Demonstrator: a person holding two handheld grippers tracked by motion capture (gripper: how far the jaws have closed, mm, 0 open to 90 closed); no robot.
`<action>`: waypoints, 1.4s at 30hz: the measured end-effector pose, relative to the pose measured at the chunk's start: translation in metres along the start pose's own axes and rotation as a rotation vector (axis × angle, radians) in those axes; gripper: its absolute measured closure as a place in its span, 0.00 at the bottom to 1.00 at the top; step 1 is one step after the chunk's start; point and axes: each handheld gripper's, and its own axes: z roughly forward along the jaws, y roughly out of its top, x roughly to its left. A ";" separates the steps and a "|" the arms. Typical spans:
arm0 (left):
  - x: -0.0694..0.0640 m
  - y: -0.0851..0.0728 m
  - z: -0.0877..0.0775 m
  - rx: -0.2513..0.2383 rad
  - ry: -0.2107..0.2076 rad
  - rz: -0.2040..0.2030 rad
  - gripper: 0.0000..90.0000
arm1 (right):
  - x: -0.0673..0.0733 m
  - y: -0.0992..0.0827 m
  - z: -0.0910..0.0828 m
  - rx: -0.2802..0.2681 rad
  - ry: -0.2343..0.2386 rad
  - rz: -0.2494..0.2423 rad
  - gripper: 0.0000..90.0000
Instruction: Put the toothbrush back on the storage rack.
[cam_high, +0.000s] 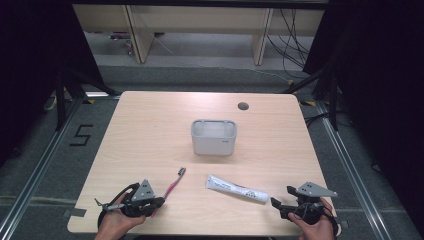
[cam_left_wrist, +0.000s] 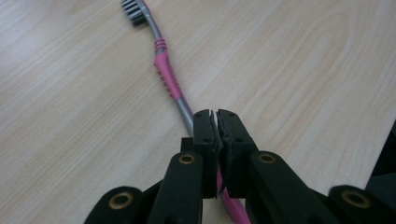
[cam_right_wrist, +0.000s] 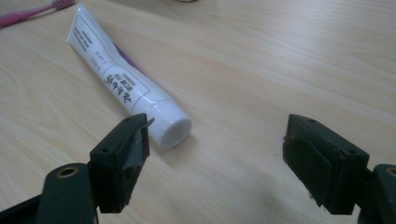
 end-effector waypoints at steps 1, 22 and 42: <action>0.000 0.000 0.000 -0.013 -0.005 -0.014 0.92 | 0.000 0.000 0.000 0.000 0.003 -0.001 0.26; 0.011 0.045 0.011 0.180 -0.021 -0.011 0.64 | 0.000 0.000 0.002 0.012 -0.002 0.019 0.26; 0.026 0.057 0.038 0.272 -0.035 -0.010 0.79 | -0.001 0.000 0.001 -0.003 -0.003 0.012 0.26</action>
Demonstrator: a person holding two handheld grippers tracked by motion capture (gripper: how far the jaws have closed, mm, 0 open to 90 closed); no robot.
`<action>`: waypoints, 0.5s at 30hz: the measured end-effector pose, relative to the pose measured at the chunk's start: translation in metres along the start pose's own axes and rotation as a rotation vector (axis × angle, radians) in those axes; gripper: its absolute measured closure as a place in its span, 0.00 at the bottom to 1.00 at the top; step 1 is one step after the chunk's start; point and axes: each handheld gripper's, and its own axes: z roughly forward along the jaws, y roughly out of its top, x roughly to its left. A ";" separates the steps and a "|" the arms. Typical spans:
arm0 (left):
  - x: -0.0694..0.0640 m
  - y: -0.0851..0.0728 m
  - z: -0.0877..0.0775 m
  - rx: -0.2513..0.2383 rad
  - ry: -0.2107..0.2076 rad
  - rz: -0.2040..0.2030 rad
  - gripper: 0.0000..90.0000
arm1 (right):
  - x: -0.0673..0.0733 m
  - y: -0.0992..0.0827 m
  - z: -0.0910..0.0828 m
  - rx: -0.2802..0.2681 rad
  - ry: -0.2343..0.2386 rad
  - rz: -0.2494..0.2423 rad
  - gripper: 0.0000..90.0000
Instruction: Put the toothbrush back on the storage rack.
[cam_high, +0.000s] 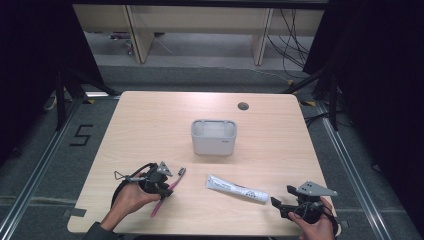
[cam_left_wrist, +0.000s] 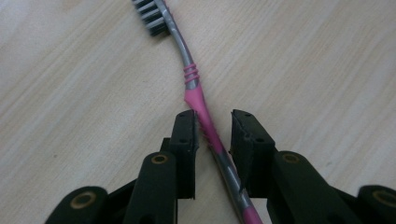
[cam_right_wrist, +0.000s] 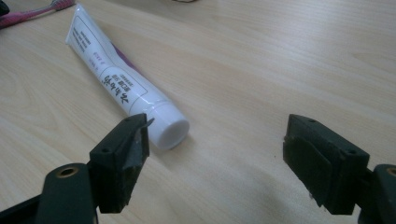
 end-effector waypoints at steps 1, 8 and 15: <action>0.001 0.001 0.001 0.011 -0.005 0.006 0.80 | 0.000 0.000 0.000 0.000 0.000 -0.001 0.26; 0.004 0.004 0.004 0.046 -0.010 0.043 0.89 | -0.001 0.000 0.001 -0.012 -0.003 -0.013 0.26; 0.004 0.012 0.004 0.113 0.001 0.074 0.90 | 0.003 0.001 0.000 0.007 0.008 0.028 0.26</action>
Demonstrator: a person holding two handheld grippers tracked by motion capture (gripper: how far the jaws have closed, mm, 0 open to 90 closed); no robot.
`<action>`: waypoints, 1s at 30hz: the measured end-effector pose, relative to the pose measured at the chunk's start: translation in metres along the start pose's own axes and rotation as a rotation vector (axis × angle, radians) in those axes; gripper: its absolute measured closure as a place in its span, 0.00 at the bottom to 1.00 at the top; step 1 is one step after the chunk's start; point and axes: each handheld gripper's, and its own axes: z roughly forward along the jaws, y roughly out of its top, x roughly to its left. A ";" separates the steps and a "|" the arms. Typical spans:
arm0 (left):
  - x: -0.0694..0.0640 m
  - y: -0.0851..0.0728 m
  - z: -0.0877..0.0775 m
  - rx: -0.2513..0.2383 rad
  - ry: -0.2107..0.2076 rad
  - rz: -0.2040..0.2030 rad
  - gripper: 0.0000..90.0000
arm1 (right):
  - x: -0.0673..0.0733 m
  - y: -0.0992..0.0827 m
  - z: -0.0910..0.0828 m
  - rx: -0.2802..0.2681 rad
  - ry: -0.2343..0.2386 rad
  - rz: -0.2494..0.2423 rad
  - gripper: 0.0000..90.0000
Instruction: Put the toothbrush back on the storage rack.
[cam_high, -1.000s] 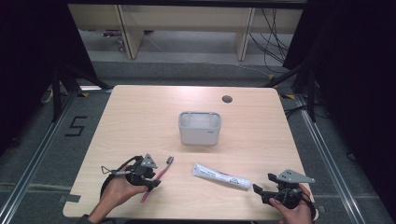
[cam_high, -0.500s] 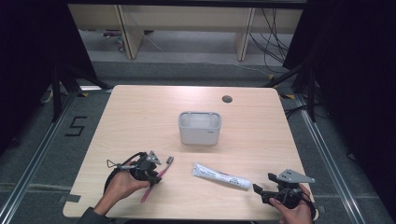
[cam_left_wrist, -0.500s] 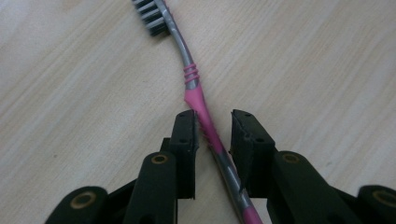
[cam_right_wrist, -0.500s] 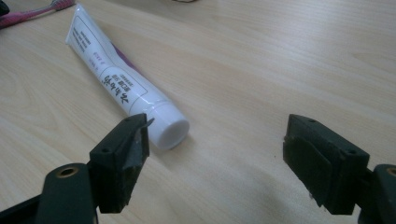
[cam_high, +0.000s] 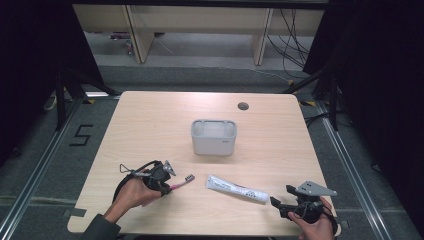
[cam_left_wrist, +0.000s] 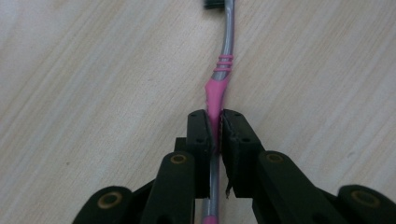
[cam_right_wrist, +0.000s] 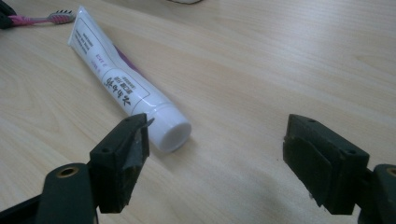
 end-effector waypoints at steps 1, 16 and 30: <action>0.000 0.001 0.000 0.006 0.002 0.002 0.90 | 0.000 0.000 0.000 -0.001 0.003 0.003 0.26; -0.003 0.015 0.002 0.102 0.016 0.054 0.90 | -0.002 0.001 0.001 -0.006 -0.010 -0.035 0.26; -0.007 0.025 0.004 0.181 0.031 0.091 0.91 | -0.002 0.001 0.001 -0.005 -0.011 -0.037 0.26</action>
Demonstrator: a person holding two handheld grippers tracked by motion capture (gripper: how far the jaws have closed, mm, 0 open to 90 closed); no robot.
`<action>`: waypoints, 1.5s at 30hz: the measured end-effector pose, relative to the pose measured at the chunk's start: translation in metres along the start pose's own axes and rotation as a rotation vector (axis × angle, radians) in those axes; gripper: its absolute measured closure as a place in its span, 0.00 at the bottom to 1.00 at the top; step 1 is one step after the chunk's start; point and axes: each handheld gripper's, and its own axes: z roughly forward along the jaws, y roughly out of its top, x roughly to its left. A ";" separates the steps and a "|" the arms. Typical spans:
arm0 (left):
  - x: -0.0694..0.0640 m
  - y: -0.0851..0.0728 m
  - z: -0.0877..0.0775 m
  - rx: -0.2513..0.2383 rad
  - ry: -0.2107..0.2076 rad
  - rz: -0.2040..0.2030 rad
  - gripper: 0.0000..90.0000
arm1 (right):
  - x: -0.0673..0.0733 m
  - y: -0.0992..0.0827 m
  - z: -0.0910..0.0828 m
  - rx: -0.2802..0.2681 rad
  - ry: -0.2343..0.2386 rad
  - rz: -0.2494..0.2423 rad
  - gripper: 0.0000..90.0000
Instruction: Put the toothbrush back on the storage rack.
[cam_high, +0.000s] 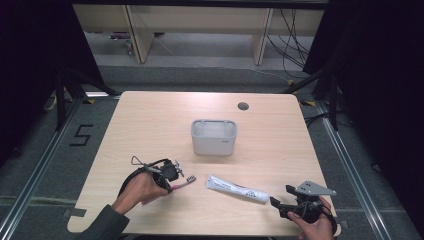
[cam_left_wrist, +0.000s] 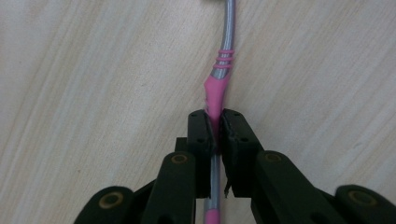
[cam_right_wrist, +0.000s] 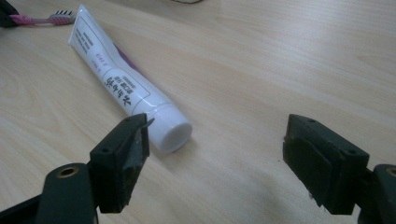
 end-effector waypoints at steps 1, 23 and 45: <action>0.000 0.000 0.000 0.002 0.000 0.002 0.91 | 0.002 0.000 0.000 0.008 0.010 0.032 0.26; 0.003 -0.006 -0.034 -0.179 0.000 0.012 0.92 | 0.000 0.000 0.001 -0.002 0.006 0.007 0.27; 0.038 -0.027 -0.080 -0.689 0.038 -0.208 0.92 | 0.002 -0.001 0.000 0.014 0.018 0.051 0.26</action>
